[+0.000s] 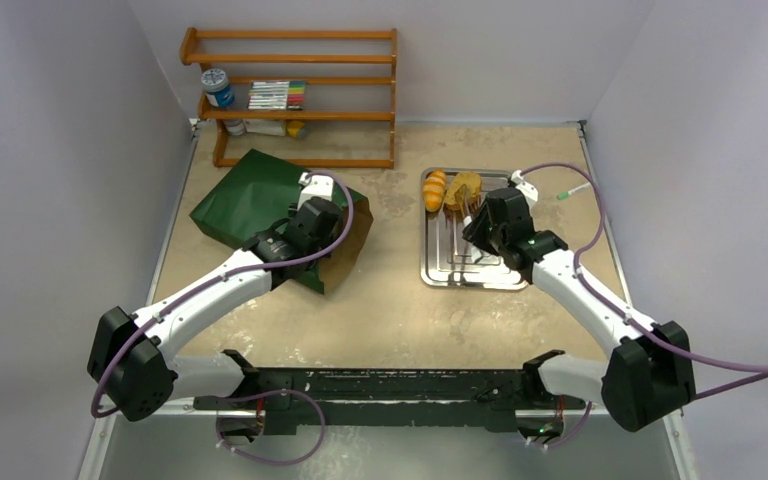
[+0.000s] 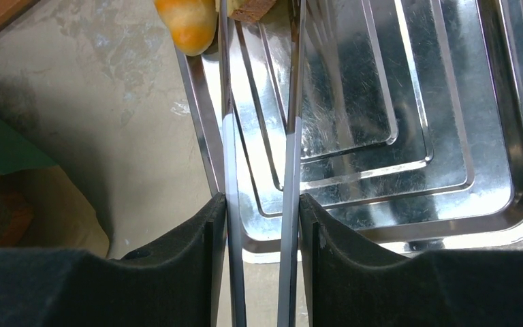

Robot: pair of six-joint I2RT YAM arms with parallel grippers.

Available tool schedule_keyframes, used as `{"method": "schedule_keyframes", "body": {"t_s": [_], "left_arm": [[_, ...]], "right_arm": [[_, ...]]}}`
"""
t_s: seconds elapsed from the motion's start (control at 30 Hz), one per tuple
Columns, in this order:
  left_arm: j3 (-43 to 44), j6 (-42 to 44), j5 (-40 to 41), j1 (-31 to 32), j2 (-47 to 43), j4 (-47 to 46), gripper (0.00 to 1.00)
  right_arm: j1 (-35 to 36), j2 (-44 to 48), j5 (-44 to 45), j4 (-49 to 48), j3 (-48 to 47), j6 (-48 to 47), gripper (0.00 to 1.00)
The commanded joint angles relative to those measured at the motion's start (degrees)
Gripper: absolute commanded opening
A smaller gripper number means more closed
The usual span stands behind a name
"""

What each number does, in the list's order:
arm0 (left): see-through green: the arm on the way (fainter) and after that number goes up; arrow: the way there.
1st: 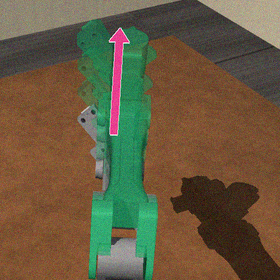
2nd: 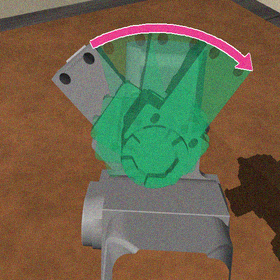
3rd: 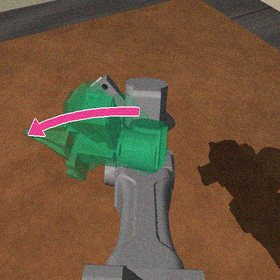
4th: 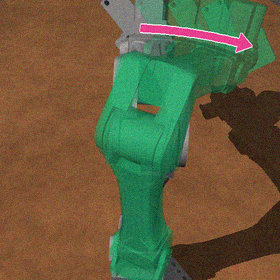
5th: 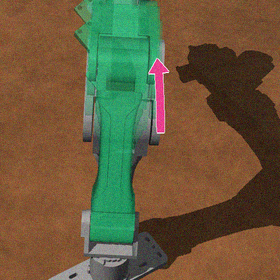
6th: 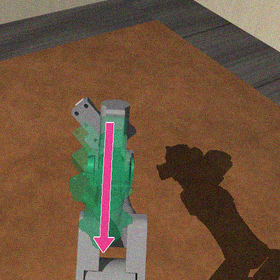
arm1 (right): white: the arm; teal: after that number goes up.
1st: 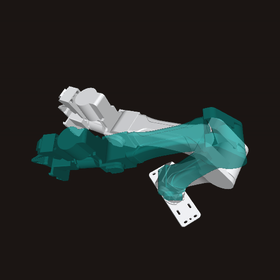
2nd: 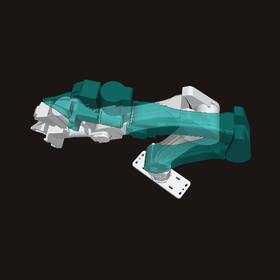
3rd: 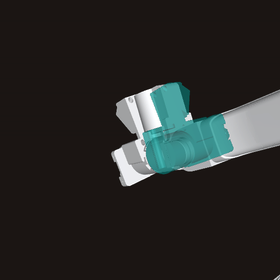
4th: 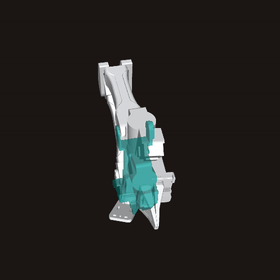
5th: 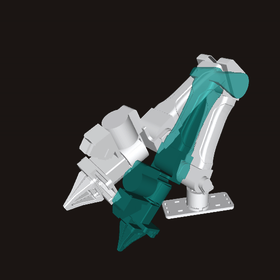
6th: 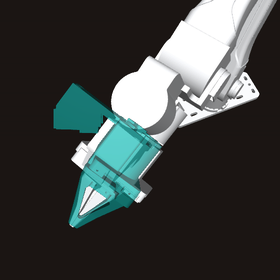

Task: Take the fake bread out of the paper bag
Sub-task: Place the fake bread in the container.

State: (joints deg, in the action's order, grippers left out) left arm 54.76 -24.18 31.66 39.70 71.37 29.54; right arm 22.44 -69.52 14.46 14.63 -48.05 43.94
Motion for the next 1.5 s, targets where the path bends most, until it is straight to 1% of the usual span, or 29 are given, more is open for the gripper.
{"method": "schedule_keyframes", "body": {"t_s": [0.0,0.3,0.57,0.7,0.9,1.13,1.33,1.47], "left_arm": [[1.18,0.94,-0.18,-0.37,-0.76,-2.11,0.41],[1.17,0.65,-0.32,-0.39,-0.97,-2.30,0.41],[1.21,0.49,-0.20,-0.41,-1.08,-2.23,0.41],[1.13,0.12,-0.40,-0.37,-1.09,-2.18,0.41],[1.20,-0.38,-0.39,-0.41,-1.36,-1.99,0.41],[1.16,-0.60,0.08,-0.36,-2.47,-1.05,0.40],[1.07,-0.86,0.07,-0.38,-2.30,-1.26,0.41],[1.37,-0.84,0.26,-0.41,-2.31,-1.19,0.41]], "right_arm": [[-0.29,2.34,1.20,0.31,0.44,1.16,0.42],[-0.25,5.86,1.06,3.08,2.73,2.85,0.42],[-0.23,7.80,1.46,4.55,2.70,3.27,0.42],[-0.31,5.70,1.97,2.91,2.69,2.38,0.43],[-0.51,0.30,3.02,0.77,-1.40,1.12,0.41],[-0.90,-0.98,4.75,-1.50,-2.36,0.20,0.34],[-1.34,-3.37,5.32,-2.27,-5.08,-1.98,0.33],[-1.43,-2.50,5.66,-2.03,-4.22,-1.91,0.35]]}}
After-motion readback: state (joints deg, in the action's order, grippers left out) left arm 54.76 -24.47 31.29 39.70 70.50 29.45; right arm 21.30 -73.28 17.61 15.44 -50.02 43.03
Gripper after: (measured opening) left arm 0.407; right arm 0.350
